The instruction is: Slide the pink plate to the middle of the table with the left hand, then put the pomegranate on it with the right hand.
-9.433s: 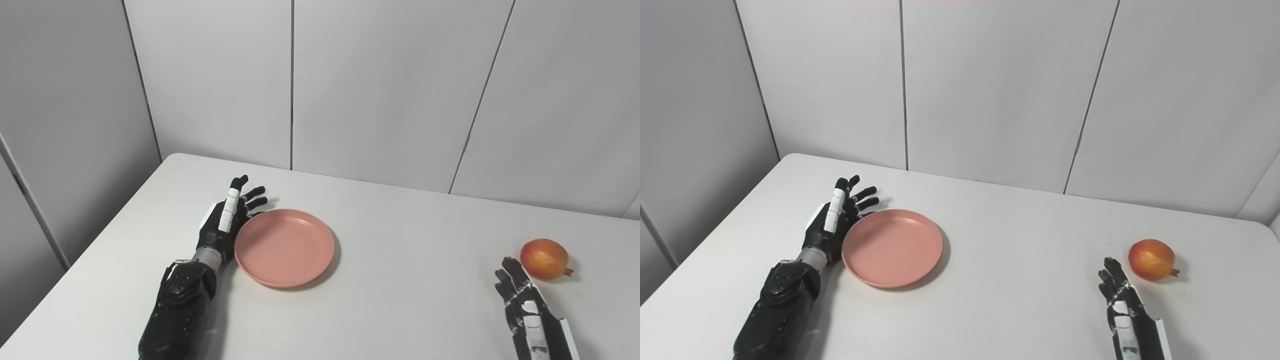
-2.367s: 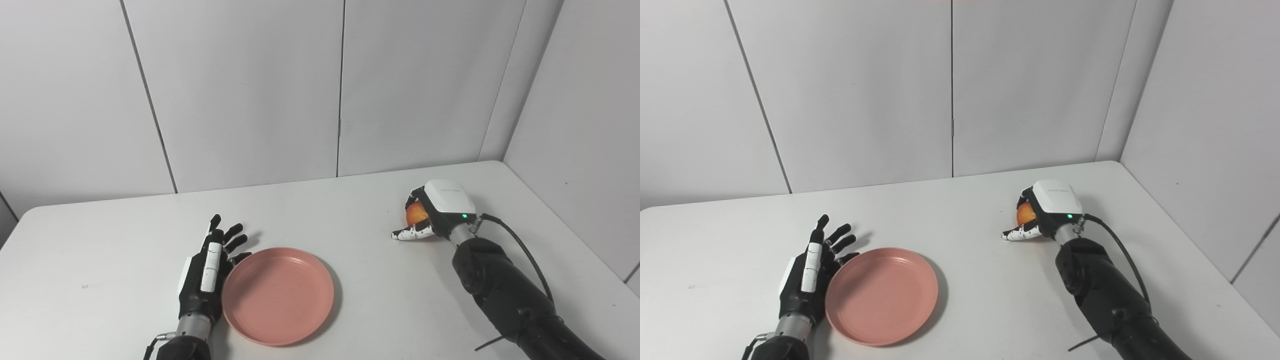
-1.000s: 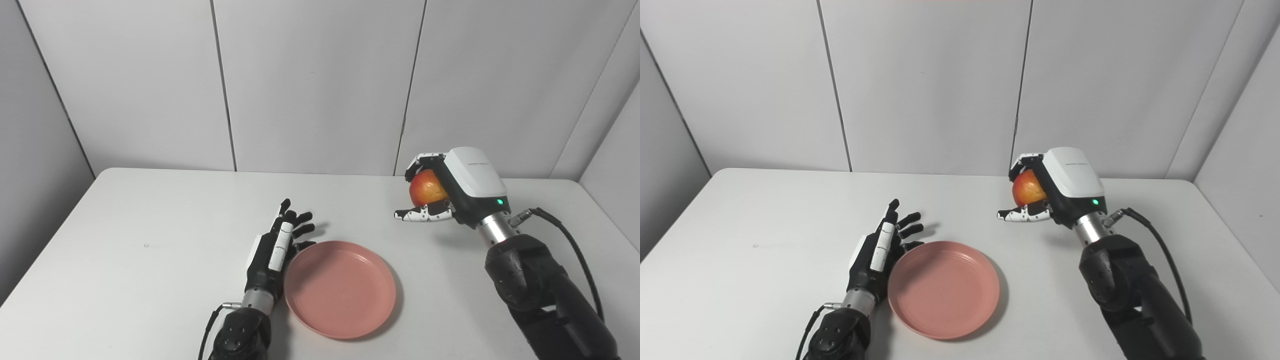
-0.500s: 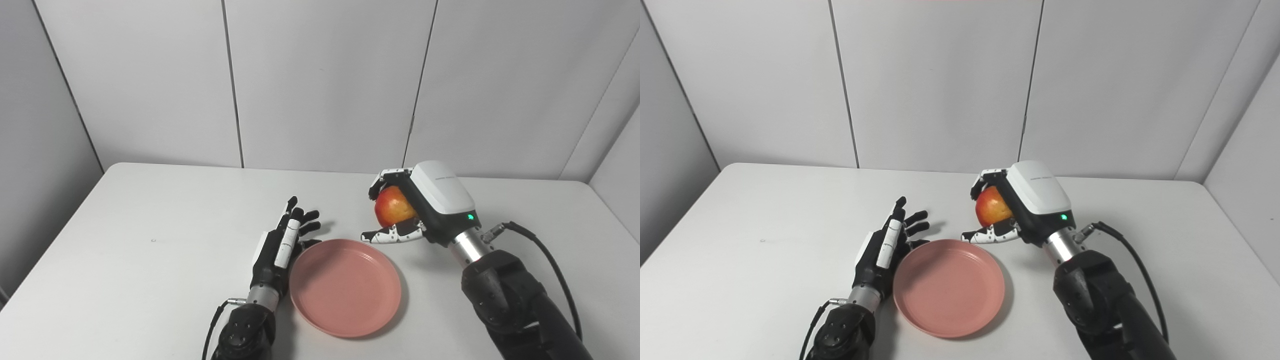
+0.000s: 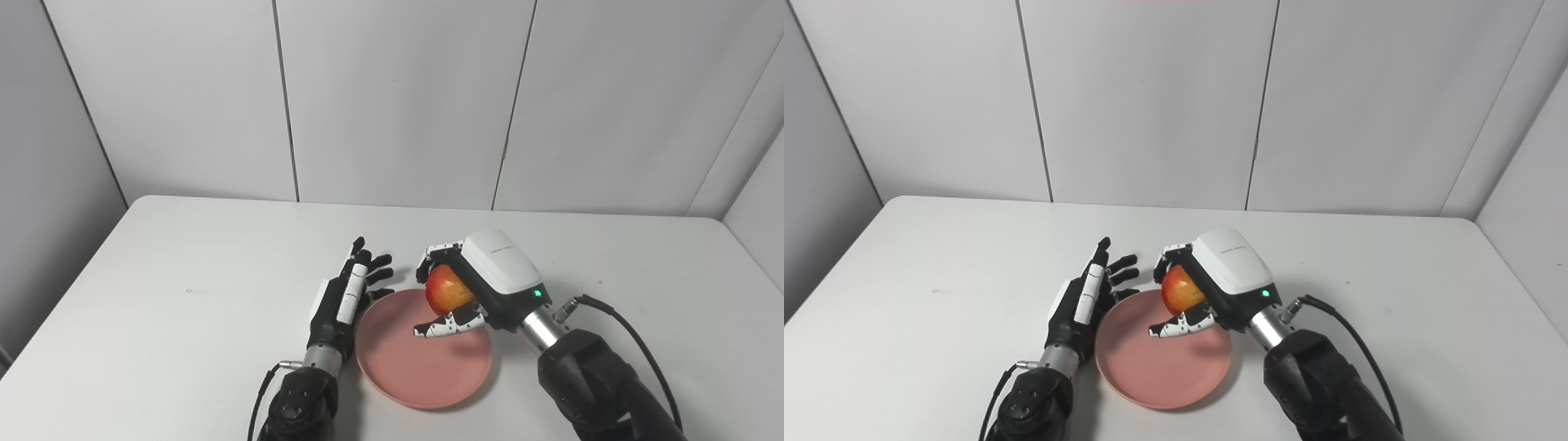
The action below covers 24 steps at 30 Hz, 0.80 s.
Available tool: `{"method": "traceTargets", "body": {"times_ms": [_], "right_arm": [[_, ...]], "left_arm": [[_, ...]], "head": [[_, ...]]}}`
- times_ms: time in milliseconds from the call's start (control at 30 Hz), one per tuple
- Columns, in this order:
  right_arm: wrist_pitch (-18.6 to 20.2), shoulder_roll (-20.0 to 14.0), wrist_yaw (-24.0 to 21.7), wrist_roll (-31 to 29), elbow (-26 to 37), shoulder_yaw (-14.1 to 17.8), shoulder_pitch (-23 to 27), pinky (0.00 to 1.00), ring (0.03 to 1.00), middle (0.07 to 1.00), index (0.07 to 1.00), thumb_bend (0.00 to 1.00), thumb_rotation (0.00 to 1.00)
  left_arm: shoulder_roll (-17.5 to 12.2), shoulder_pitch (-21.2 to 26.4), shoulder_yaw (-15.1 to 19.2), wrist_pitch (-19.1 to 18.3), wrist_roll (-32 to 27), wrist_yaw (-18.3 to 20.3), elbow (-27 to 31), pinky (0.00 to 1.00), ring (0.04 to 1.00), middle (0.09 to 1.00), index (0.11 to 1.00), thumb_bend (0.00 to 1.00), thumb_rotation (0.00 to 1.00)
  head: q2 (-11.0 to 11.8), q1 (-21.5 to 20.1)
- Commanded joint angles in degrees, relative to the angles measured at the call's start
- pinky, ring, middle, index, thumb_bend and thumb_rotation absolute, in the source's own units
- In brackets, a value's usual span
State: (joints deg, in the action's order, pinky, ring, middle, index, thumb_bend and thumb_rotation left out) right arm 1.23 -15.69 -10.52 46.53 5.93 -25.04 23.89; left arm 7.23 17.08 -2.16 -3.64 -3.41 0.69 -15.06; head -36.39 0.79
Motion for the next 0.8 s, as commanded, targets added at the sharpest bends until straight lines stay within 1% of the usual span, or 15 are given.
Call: {"method": "traceTargets", "body": {"times_ms": [0,133,233,300,533,633,767], "right_arm": [[-3.10,0.16,2.05,0.56,-0.23,0.29,1.50,0.23,0.301,0.398,0.477,0.52,0.16],[-4.26,0.23,2.34,1.32,-2.35,-0.22,1.53,0.22,0.297,0.391,0.477,0.51,0.16],[-5.65,0.34,2.98,1.56,-4.02,-0.67,1.54,0.22,0.290,0.382,0.477,0.51,0.16],[-6.03,0.45,3.03,1.73,-4.70,-1.06,1.55,0.23,0.290,0.380,0.476,0.52,0.16],[-6.12,0.99,2.10,2.19,-6.10,-1.73,1.85,0.24,0.299,0.393,0.478,0.52,0.15],[-5.48,1.11,0.73,2.69,-6.16,-2.18,2.08,0.25,0.309,0.400,0.478,0.51,0.15],[-5.65,1.16,-0.69,2.50,-6.04,-2.41,2.30,0.26,0.320,0.413,0.479,0.51,0.15]], "left_arm": [[0.60,0.42,0.15,-1.22,-0.17,-0.36,0.15,0.65,0.792,0.811,1.000,0.80,0.91],[0.55,0.47,0.09,-1.16,0.11,-0.48,0.10,0.66,0.789,0.811,1.000,0.79,0.91],[0.53,0.46,-0.07,-1.02,0.49,-0.66,0.03,0.62,0.786,0.816,1.000,0.77,0.92],[0.45,0.51,-0.25,-0.96,0.71,-0.66,-0.03,0.63,0.788,0.819,1.000,0.77,0.93],[0.41,0.50,-0.56,-0.74,1.03,-0.80,0.00,0.63,0.795,0.816,1.000,0.75,0.93],[0.46,0.59,-0.65,-0.98,1.20,-1.00,0.04,0.65,0.790,0.812,1.000,0.74,0.94],[0.49,0.73,-0.70,-0.76,1.49,-0.82,-0.19,0.65,0.788,0.807,1.000,0.73,0.94]], "head": [[0.01,0.08],[0.01,0.08],[0.02,0.11],[-0.02,0.03],[-0.08,0.11],[-0.08,0.16],[0.04,0.05]]}}
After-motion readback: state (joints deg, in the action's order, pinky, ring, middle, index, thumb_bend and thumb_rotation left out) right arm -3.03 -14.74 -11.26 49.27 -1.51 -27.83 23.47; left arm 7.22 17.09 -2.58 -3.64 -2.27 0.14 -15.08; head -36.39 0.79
